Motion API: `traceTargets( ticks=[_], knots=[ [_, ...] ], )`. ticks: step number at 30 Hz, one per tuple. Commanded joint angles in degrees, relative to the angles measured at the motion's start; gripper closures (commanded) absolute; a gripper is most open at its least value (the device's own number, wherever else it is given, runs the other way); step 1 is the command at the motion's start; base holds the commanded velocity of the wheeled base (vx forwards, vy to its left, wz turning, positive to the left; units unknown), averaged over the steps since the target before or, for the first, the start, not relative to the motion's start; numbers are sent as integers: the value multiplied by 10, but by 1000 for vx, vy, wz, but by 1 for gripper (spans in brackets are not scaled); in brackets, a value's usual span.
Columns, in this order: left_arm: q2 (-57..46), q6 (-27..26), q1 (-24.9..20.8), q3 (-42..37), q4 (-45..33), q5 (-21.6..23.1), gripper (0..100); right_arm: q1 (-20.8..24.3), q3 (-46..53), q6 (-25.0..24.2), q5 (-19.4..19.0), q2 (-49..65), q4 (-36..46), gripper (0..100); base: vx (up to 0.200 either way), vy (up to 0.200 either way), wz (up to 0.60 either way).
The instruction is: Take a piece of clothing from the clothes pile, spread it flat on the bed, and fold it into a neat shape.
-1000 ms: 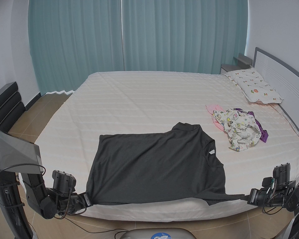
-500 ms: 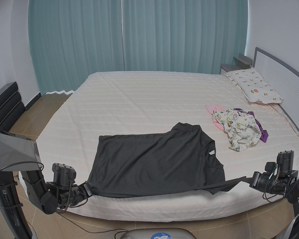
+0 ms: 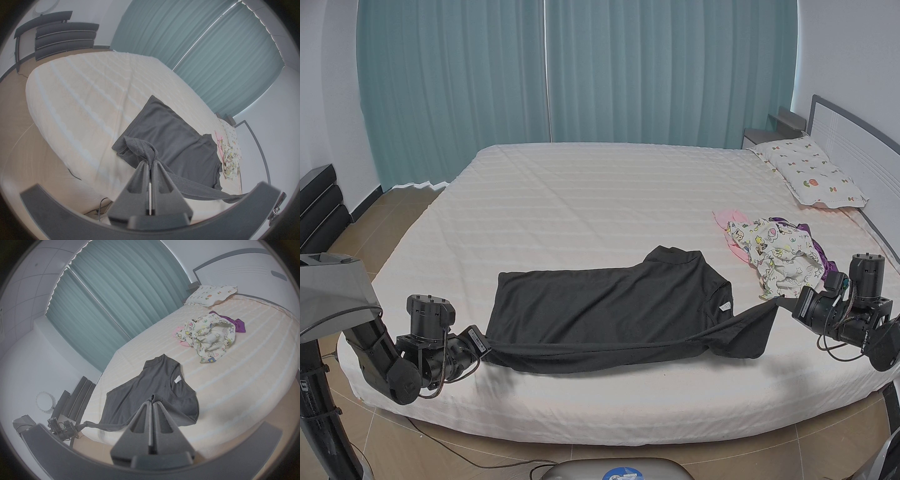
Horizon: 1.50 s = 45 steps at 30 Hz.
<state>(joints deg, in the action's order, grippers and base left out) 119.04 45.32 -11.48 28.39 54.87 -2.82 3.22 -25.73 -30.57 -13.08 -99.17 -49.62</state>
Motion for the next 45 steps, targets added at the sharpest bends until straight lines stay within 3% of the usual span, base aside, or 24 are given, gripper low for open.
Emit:
traceTargets(
  ticks=[1, 23, 29, 35, 45],
  knots=[
    [-6, 0, 1, 23, 1, -14, 100, 2, -14, 0, 0, -15, -2, 100, 0, 0, 0],
    [-14, 2, -4, 35, -5, -22, 100, -1, -4, 0, 0, 12, 1, 100, 0, 0, 0],
    [-14, 24, -4, 32, -5, -19, 100, 0, -1, 0, 0, 13, 0, 100, 0, 0, 0],
    [-13, 24, -6, 22, -7, -18, 100, 1, 2, 0, 1, 10, 2, 100, 200, 0, 0],
    [-1, 21, -10, 86, -116, -15, 100, 17, -25, 1, 1, -44, 1, 100, 0, 0, 0]
  ],
)
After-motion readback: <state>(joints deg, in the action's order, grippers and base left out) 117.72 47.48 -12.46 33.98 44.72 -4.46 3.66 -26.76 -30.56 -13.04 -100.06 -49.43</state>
